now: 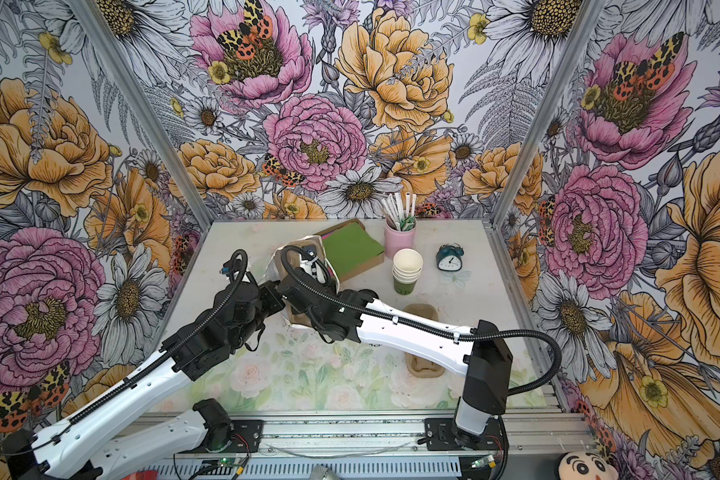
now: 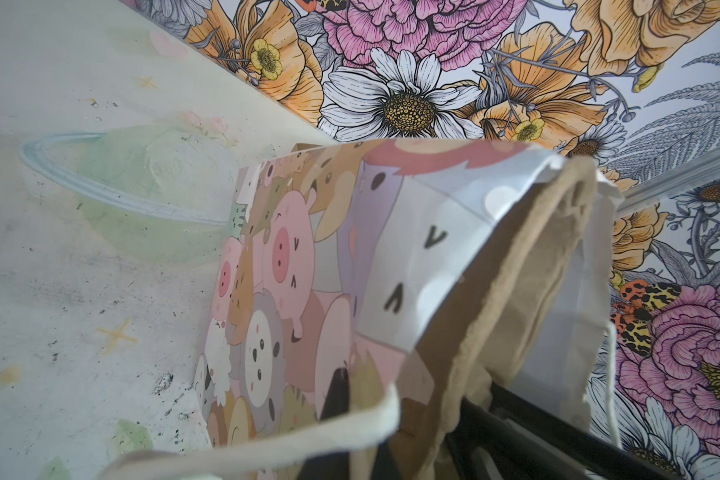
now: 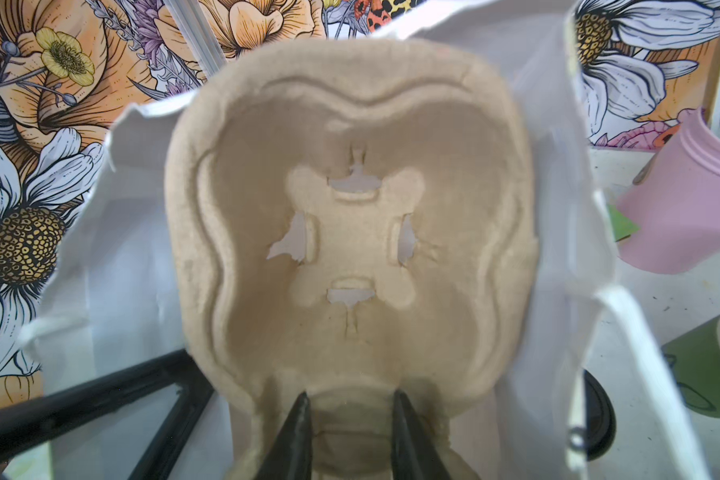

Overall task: Pack the takeout coffee
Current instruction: 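Hold the bag open with the left gripper while the right lowers the carrier in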

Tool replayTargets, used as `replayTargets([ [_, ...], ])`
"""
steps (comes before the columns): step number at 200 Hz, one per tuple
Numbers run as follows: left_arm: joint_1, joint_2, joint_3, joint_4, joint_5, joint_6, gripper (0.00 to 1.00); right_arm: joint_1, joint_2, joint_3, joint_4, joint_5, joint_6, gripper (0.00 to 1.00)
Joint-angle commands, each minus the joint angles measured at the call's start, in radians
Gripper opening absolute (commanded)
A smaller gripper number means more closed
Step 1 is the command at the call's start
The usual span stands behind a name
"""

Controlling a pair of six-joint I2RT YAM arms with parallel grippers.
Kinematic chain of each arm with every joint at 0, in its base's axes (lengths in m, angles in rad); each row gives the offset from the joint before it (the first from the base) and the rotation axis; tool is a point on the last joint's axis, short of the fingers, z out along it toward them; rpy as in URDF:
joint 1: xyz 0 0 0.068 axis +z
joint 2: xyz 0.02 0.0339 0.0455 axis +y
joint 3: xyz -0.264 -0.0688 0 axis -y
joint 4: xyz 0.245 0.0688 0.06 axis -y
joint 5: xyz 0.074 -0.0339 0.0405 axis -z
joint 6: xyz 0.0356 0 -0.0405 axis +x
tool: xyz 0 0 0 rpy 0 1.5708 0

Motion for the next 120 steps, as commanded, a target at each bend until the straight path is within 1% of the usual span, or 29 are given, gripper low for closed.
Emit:
replayTargets([
  [1,-0.011,-0.019,-0.012,0.029,0.009,-0.015,0.0,0.012,0.022,0.013,-0.018,-0.003,0.031,0.13],
  [36,-0.011,-0.02,-0.017,0.028,0.013,-0.018,0.0,0.015,0.049,0.028,-0.026,0.004,0.031,0.13],
  [120,-0.011,-0.025,-0.02,0.027,0.004,-0.017,0.0,0.059,-0.002,-0.005,-0.026,0.039,0.061,0.12],
])
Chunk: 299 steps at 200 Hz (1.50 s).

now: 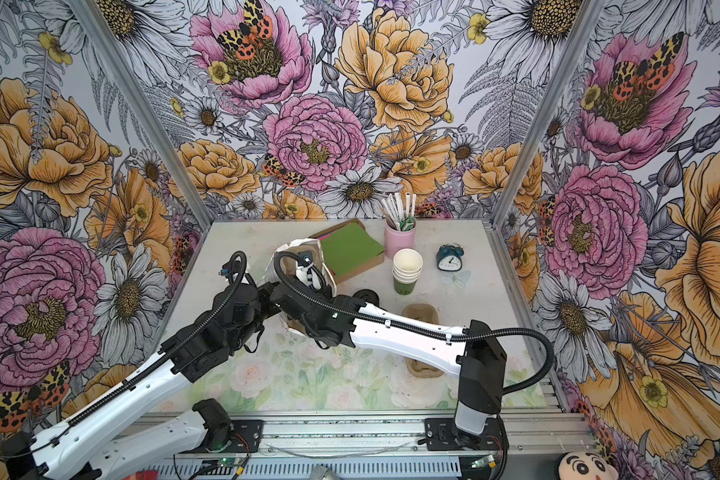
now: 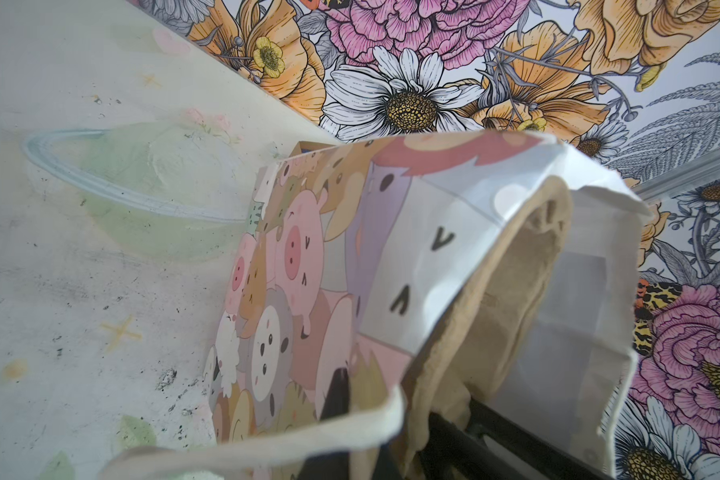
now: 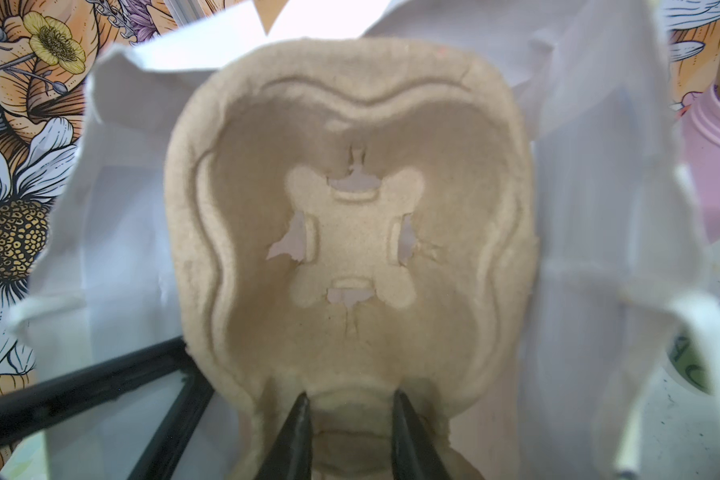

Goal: Pack the takeout coffee

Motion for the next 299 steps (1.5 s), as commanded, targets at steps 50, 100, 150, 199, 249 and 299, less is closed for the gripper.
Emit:
replayTargets([
  [50,-0.011,-0.014,-0.012,0.03,0.003,-0.015,0.0,0.029,-0.014,-0.019,-0.04,0.016,0.047,0.12],
  [100,-0.011,-0.015,-0.006,0.032,0.02,-0.015,0.0,0.01,0.035,0.035,-0.066,0.012,0.045,0.13],
  [150,-0.011,-0.024,-0.003,0.032,0.043,-0.005,0.0,-0.03,0.105,0.113,-0.066,-0.03,0.024,0.13],
  [199,-0.011,-0.034,-0.012,0.034,0.048,-0.005,0.0,-0.063,0.148,0.151,-0.085,-0.089,0.043,0.12],
  [249,-0.008,-0.052,-0.031,0.038,0.056,-0.004,0.0,-0.066,0.213,0.216,-0.083,-0.094,0.028,0.12],
  [299,-0.001,-0.122,-0.083,0.038,0.051,0.002,0.0,-0.034,0.15,0.198,-0.081,-0.037,-0.025,0.11],
])
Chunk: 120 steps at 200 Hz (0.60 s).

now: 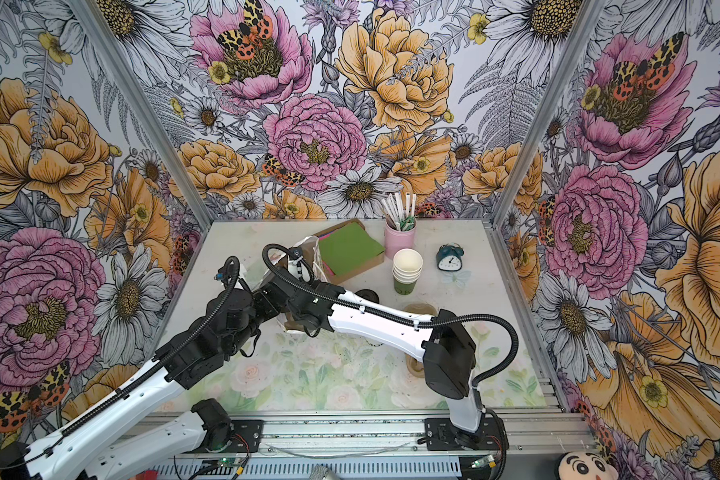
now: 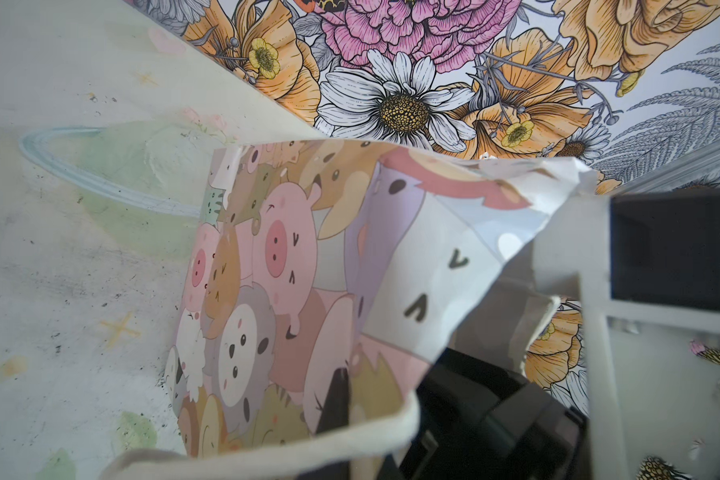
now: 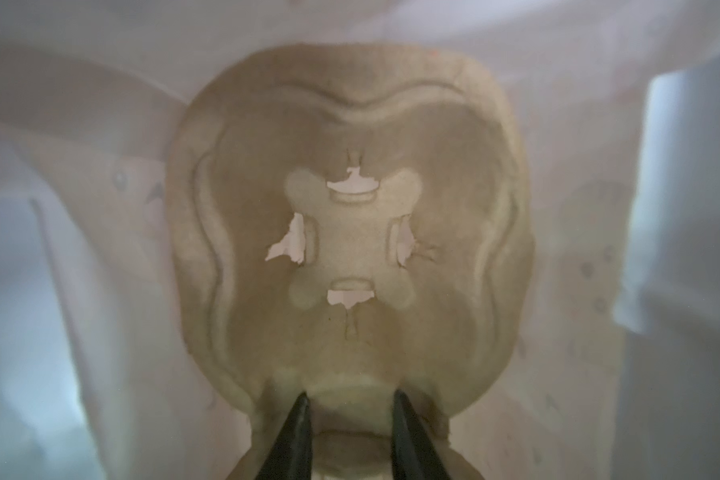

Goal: Pack the takeout coffee

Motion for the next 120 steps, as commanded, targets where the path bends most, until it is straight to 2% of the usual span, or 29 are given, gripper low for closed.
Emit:
replayTargets([
  [1,-0.001,-0.047,-0.032,0.025,0.033,0.001,0.0,0.024,-0.048,0.008,0.011,0.035,-0.04,0.11],
  [30,-0.003,-0.064,-0.08,0.029,0.023,-0.021,0.0,0.067,-0.133,-0.035,0.011,0.077,-0.048,0.11],
  [53,-0.009,-0.059,-0.109,0.057,0.026,-0.038,0.0,0.113,-0.164,-0.045,0.009,0.178,-0.058,0.11],
  [100,-0.043,-0.048,-0.122,0.107,0.001,-0.065,0.0,0.165,-0.084,0.003,-0.029,0.239,0.015,0.09],
  [120,-0.055,-0.053,-0.134,0.121,-0.01,-0.071,0.0,0.167,-0.024,0.038,-0.04,0.226,0.04,0.09],
])
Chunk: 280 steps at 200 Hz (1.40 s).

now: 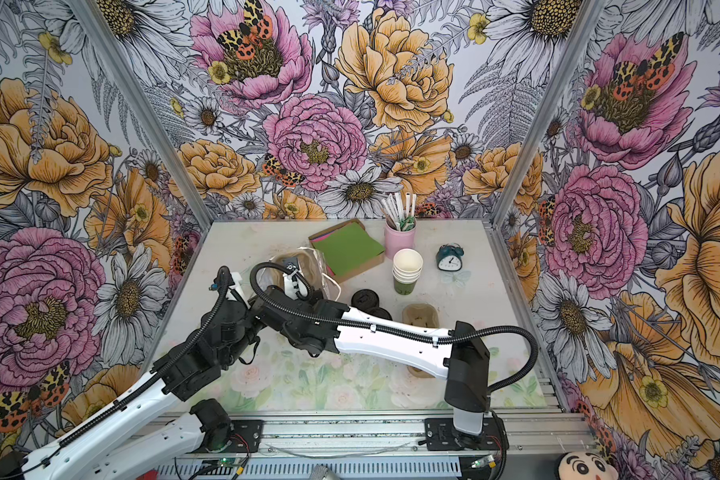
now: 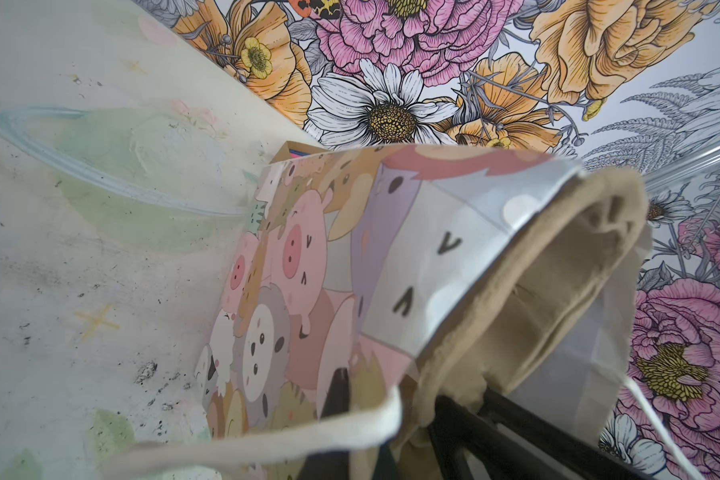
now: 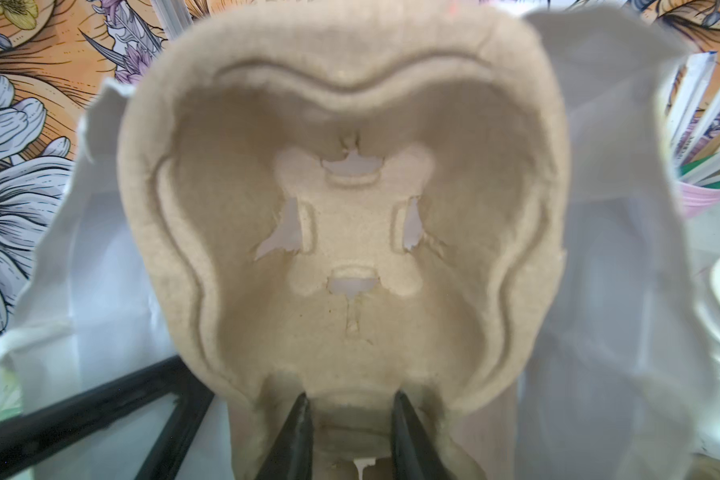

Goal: Pack the takeout coffee

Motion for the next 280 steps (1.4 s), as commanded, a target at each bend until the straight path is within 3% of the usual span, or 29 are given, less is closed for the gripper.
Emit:
replayTargets([
  [1,-0.031,0.012,-0.029,0.034,0.01,-0.022,0.0,0.038,0.074,0.073,0.046,-0.02,0.06,0.09],
  [49,-0.036,-0.032,-0.081,0.078,0.011,-0.056,0.0,0.018,0.166,0.138,0.043,-0.09,0.15,0.09],
  [81,-0.043,-0.012,-0.092,0.106,0.021,-0.065,0.0,0.013,0.231,0.232,-0.016,-0.09,0.133,0.09],
  [145,-0.056,0.01,-0.093,0.162,0.038,-0.043,0.0,-0.012,0.286,0.247,-0.014,-0.131,0.128,0.1],
  [171,-0.057,0.001,-0.088,0.161,0.039,-0.033,0.0,-0.016,0.317,0.277,-0.015,-0.174,0.071,0.1],
  [280,-0.061,-0.113,-0.034,0.013,-0.043,-0.022,0.0,-0.061,0.12,0.031,-0.013,-0.103,0.033,0.1],
])
